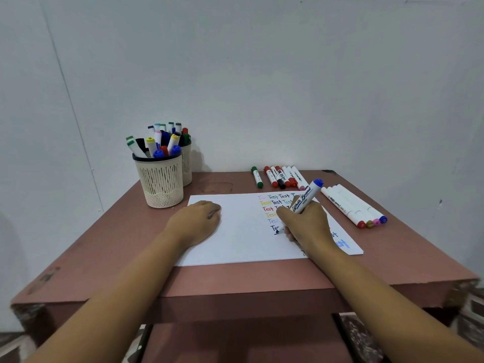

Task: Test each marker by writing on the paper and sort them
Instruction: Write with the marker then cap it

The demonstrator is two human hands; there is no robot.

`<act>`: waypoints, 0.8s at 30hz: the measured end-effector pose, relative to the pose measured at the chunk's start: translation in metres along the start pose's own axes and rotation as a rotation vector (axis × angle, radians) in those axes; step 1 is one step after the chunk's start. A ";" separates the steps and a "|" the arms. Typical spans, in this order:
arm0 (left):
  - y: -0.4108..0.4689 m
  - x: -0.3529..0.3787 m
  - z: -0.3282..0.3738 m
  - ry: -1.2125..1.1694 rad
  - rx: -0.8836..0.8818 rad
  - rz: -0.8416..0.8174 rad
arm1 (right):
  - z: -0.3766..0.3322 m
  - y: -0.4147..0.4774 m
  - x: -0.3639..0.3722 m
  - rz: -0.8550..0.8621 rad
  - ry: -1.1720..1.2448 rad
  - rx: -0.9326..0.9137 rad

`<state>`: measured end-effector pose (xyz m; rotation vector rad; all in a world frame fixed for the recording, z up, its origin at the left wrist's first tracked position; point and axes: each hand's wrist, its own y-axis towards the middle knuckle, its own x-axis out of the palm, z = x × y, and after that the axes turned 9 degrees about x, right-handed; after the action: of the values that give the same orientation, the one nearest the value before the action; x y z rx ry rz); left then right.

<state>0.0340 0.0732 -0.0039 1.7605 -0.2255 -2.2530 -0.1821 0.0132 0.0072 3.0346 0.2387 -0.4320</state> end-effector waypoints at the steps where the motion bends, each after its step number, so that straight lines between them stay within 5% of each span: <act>1: 0.000 0.000 0.000 0.000 0.000 -0.001 | 0.000 -0.001 0.000 -0.007 -0.010 -0.003; 24: 0.000 0.000 -0.001 -0.007 -0.001 -0.006 | 0.001 -0.001 0.001 0.071 -0.064 -0.044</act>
<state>0.0347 0.0729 -0.0039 1.7551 -0.2209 -2.2631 -0.1818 0.0139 0.0061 2.9699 0.1349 -0.5099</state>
